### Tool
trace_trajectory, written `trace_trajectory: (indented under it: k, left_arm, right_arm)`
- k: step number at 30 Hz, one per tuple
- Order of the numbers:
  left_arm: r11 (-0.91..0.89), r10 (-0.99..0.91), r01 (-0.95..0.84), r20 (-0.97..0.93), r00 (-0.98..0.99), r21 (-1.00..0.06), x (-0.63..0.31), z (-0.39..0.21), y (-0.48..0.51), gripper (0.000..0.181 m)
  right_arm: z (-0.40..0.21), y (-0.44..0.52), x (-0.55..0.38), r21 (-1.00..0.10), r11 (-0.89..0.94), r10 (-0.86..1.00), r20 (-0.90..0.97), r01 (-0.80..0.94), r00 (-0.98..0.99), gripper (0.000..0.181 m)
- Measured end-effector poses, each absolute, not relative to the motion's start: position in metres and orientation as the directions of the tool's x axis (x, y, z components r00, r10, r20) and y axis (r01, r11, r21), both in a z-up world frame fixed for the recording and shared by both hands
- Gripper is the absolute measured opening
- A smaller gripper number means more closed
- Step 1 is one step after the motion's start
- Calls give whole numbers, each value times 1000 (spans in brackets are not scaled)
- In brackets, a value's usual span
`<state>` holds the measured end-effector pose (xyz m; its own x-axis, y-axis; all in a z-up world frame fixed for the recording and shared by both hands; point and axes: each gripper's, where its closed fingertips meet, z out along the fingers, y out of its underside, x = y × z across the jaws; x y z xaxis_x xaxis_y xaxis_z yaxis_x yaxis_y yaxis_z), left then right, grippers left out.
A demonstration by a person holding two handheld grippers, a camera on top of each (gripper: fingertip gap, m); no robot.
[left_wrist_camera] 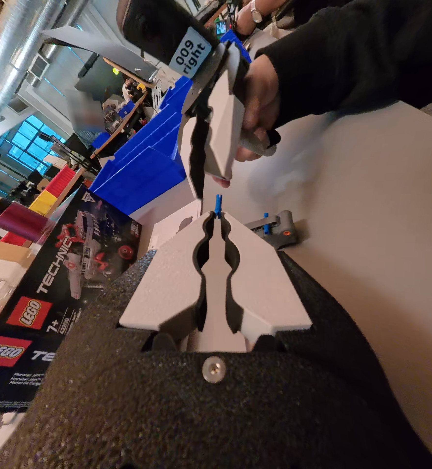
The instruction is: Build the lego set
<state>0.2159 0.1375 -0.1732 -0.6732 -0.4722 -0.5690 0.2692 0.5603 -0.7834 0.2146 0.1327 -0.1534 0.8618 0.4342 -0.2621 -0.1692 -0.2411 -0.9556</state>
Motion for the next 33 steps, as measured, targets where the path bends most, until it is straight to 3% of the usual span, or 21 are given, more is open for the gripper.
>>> trace_trajectory:
  k: [2,7,13,28,33]
  left_arm:
    - [564,-471,268,-570,-674,-782,216,-175,137,2]
    - [552,-479,283,-576,-662,-784,217,-172,137,2]
    - [552,-483,291,-584,-652,-781,218,-170,136,2]
    - [562,-492,301,-603,-627,-771,220,-168,139,2]
    - [577,-495,280,-601,-628,-767,222,-172,140,2]
  right_arm:
    - [-149,133,217,-944,-234,439,-317,-233,841,8]
    - [-165,134,221,-937,-298,391,-296,-185,871,19]
    - [-164,135,216,-933,-296,416,-318,-203,852,3]
    - [-162,138,215,-914,-293,420,-386,-279,821,8]
    - [-166,140,219,-917,-302,395,-370,-262,840,3]
